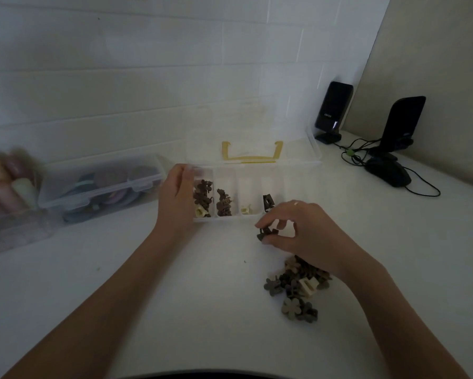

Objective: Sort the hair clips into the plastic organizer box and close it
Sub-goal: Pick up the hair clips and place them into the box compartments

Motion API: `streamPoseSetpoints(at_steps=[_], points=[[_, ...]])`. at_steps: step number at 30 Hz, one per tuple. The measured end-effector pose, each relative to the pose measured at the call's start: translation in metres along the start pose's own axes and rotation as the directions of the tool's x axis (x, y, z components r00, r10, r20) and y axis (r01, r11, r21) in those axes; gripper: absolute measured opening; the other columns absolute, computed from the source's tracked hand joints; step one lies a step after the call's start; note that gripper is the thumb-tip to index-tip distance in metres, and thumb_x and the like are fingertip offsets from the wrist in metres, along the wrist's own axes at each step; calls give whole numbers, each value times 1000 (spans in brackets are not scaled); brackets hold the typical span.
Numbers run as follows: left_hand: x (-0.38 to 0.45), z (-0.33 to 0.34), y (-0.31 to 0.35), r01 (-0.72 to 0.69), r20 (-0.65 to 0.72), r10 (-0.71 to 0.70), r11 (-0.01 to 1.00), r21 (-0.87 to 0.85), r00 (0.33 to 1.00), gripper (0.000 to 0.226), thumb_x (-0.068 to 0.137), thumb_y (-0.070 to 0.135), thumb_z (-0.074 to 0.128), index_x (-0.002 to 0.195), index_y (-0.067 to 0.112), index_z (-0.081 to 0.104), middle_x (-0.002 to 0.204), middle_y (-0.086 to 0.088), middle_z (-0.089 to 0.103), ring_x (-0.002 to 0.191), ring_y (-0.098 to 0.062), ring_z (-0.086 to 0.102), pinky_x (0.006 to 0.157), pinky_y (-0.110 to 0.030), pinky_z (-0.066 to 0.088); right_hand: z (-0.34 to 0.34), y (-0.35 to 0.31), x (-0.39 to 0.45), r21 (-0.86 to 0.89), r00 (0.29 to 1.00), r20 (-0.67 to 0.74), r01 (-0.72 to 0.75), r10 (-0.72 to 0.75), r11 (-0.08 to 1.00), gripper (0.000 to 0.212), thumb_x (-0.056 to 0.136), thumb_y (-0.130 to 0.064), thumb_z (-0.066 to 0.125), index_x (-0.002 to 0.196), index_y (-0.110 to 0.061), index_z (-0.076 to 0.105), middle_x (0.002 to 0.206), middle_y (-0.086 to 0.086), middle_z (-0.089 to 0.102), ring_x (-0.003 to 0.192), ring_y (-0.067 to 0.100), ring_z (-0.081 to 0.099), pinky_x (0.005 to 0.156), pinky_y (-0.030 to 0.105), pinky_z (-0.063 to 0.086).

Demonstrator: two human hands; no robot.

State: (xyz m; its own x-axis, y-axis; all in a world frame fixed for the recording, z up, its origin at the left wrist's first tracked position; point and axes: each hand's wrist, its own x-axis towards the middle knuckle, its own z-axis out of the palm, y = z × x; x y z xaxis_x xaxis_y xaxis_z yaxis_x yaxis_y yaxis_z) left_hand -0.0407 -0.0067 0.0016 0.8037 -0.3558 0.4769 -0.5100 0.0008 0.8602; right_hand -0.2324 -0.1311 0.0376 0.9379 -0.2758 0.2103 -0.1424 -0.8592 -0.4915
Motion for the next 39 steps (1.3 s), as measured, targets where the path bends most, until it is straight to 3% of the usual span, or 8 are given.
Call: streamPoseSetpoints(at_steps=[5,10,16,20,24,27,35,39], points=[[1,0,-2,-7,0,7,1000,10,1000,21,102,16,36,91,9,53,78,12,53,68,19,52,65,-4,37,3,1,1,51,995,-80,65,-61,997,16,77,-24,74,92,-29,71,91,-15,62,82,0,57,65,11,44],[1,-1,-8,-17,-8,17,1000,12,1000,28,101,23,37,95,5,57,83,3,58,73,-2,52,69,-18,40,4,-1,1,162,975,-199,129,-96,978,13,80,-6,69,87,-17,71,93,-9,60,83,8,61,71,21,54],[-8,2,4,-87,-21,87,996,20,996,20,102,15,36,88,12,51,68,14,47,59,9,47,58,-8,35,12,2,3,-115,969,-187,140,-160,983,25,88,-4,50,100,-17,68,101,-1,46,79,8,44,63,11,35],[-18,6,14,-173,-12,173,985,26,985,19,101,5,36,88,10,49,71,14,49,65,14,51,60,-4,36,25,4,6,-297,974,-146,125,-175,947,27,85,2,52,103,-7,70,94,7,40,79,18,41,58,24,36],[-18,6,15,-181,-7,182,983,8,983,20,101,4,36,89,10,51,73,15,52,67,14,53,61,-3,36,27,1,9,-292,985,-143,54,-99,955,46,90,-3,46,136,-10,46,105,8,39,87,16,40,66,27,43],[-18,6,14,-187,-10,187,982,14,982,20,100,5,37,88,11,51,74,16,52,68,14,52,63,-3,36,20,-2,6,-195,976,-197,57,-96,979,50,91,-5,46,139,-18,42,109,4,42,81,11,44,66,24,45],[-18,6,14,-184,-8,184,983,7,983,20,101,6,36,87,11,50,73,17,52,65,13,51,60,-4,36,11,-7,7,-8,844,-525,125,-110,992,16,86,-2,59,96,-13,60,98,-2,55,76,6,51,69,16,46],[-18,6,12,-172,-1,172,985,1,985,20,101,9,36,88,11,51,72,13,52,63,10,51,58,-6,37,20,-5,11,-44,856,-485,182,-181,982,12,83,3,62,84,-9,59,95,0,59,84,8,53,72,16,45]])
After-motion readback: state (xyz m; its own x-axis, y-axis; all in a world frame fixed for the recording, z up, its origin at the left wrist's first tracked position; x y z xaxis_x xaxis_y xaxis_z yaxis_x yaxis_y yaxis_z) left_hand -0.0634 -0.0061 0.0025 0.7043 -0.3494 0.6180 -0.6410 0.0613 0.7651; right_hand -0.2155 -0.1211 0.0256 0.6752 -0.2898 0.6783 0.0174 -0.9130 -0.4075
